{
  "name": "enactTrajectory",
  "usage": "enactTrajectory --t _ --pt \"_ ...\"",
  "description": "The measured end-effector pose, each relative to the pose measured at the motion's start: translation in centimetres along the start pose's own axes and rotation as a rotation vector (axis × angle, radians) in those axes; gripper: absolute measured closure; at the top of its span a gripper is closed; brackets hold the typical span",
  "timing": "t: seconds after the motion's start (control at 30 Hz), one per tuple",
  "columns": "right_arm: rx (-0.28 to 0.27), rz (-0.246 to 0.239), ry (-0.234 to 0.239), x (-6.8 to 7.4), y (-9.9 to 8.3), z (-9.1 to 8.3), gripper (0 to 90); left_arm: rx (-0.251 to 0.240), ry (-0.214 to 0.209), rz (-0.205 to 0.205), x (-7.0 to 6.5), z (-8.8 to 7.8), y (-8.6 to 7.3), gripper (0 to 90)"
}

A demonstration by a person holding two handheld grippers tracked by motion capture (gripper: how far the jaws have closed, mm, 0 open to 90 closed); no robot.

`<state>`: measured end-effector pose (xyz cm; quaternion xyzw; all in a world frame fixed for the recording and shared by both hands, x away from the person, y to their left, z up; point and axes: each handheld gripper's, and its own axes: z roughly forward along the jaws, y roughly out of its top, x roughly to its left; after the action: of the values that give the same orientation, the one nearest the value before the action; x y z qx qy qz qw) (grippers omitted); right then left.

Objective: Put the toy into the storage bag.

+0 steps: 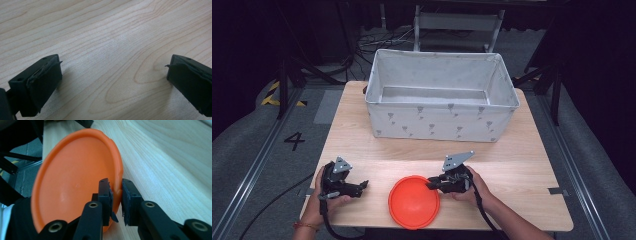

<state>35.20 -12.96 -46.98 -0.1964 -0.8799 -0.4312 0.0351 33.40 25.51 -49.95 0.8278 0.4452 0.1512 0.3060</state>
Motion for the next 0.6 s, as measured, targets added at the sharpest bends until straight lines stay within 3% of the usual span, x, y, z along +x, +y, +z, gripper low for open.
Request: enactTrajectory --t 0.27,0.47,0.6 --pt "-0.027 -0.074 -0.037 0.7 1.1 -2.9 82.2 0.001 0.002 0.0 0.0 0.0 0.0 0.1" --pt "-0.011 -0.178 -0.137 1.2 1.6 -6.3 82.4 0.001 0.003 0.001 0.0 0.0 0.0 0.1" --pt "0.003 -0.211 -0.177 1.3 1.6 -8.3 82.4 0.001 0.001 0.0 0.0 0.0 0.0 0.1"
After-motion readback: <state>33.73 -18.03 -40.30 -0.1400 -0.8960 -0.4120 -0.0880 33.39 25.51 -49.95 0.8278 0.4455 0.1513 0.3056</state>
